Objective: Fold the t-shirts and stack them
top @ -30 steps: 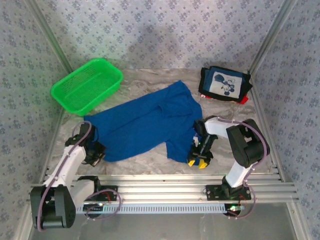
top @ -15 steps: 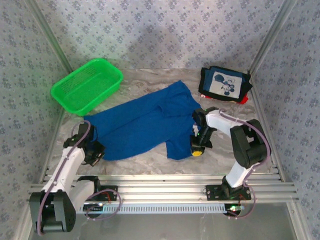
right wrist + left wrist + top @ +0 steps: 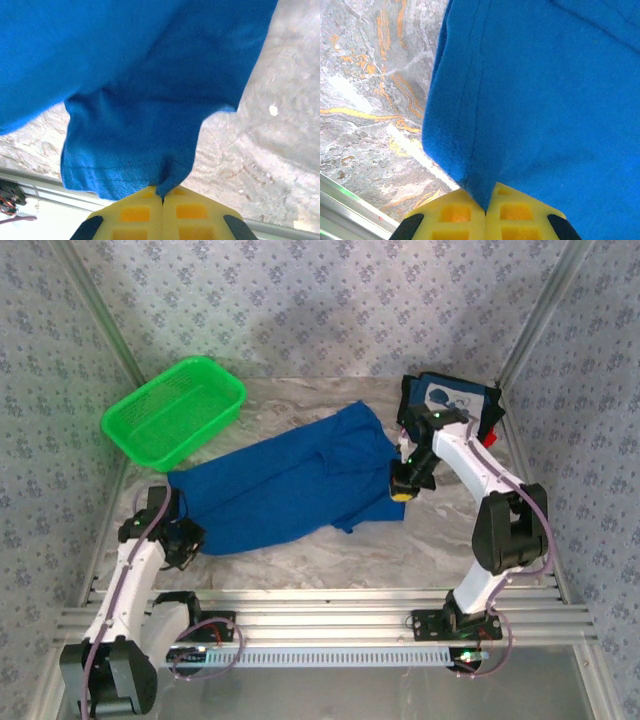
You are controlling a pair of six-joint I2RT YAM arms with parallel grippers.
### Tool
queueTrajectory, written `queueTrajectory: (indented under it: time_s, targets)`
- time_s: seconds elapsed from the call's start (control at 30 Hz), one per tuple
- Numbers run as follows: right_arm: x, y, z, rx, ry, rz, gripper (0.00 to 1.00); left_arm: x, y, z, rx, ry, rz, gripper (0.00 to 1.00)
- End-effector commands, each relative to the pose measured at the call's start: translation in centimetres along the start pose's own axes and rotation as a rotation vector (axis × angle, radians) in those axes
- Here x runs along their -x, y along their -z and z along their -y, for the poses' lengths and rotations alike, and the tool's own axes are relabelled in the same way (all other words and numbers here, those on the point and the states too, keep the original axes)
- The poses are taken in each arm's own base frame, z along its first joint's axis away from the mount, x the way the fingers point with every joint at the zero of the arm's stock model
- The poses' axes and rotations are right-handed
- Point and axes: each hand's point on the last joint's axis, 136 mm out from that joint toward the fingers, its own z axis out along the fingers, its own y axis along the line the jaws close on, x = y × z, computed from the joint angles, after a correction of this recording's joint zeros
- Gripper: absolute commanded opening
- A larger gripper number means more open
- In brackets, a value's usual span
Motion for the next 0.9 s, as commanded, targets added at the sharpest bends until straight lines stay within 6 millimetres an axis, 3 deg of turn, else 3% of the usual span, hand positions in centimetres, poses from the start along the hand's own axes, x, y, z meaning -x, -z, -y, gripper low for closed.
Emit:
queueTrajectory:
  time_s: [0.0, 0.23, 0.87]
  targets:
    - [0.9, 1.2, 0.8, -0.03, 0.024, -0.018, 0.0, 0.5, 1.5, 1.0, -0.046, 0.006, 0.005, 0.0]
    - [3.4, 3.1, 0.6, -0.018, 0.048, 0.02, 0.0, 1.0, 2.3, 1.9, -0.087, 0.016, 0.014, 0.0]
    - [8.7, 6.5, 0.0, 0.001, 0.053, 0.147, 0.0, 0.9, 2.8, 0.9, -0.071, 0.026, 0.023, 0.0]
